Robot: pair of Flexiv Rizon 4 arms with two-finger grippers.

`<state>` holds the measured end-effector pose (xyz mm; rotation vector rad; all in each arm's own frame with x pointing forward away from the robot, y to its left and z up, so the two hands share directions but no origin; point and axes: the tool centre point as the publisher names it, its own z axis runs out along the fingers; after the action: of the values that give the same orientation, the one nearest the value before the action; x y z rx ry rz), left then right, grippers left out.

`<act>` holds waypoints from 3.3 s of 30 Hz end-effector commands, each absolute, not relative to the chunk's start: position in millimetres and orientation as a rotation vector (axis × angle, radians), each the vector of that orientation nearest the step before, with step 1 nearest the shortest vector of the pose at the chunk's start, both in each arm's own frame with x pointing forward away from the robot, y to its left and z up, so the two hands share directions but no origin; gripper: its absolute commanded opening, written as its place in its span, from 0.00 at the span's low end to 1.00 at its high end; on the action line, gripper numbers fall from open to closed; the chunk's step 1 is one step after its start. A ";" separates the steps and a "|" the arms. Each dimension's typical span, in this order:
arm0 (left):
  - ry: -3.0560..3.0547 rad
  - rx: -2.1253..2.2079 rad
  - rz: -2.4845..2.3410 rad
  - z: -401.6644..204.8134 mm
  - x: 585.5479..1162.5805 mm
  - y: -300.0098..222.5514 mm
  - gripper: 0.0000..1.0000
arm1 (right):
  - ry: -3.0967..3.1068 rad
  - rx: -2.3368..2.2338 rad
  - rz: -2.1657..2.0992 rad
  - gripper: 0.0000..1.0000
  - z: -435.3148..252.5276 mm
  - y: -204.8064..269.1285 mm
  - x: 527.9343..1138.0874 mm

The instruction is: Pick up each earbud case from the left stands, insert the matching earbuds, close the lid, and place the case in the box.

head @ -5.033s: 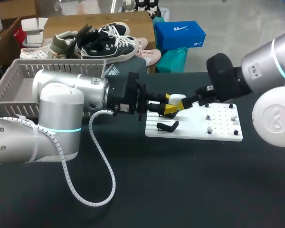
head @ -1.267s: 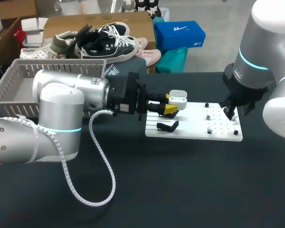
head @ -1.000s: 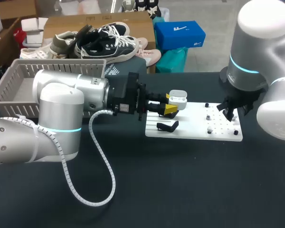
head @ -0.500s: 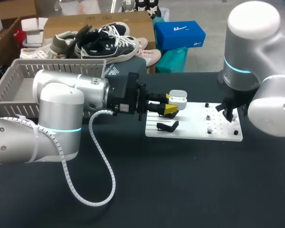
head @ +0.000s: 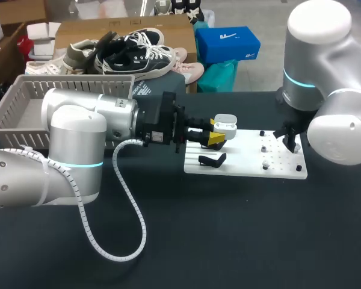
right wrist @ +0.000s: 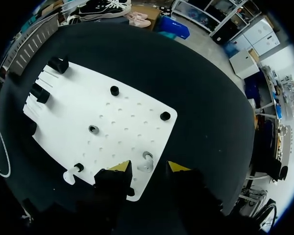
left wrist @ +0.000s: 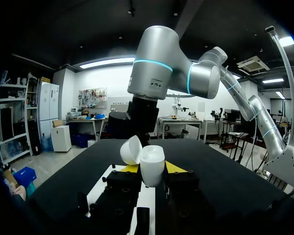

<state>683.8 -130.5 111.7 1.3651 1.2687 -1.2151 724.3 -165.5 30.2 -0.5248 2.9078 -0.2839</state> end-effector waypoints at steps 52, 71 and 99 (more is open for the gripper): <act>1.267 1.366 -1.216 111.4 684.6 -130.8 0.00 | 2.941 -0.524 -0.288 0.25 18.5 -162.2 723.1; 1.267 1.366 -1.216 111.4 684.6 -130.8 0.00 | 2.940 -0.500 -0.357 0.22 18.9 -165.3 721.9; 1.267 1.366 -1.216 111.4 684.6 -130.8 0.00 | 2.921 -0.479 -0.377 0.00 33.4 -162.4 718.6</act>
<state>683.8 -130.5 111.7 1.3651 1.2687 -1.2151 725.1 -163.3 26.4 -0.4822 2.9279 -0.3737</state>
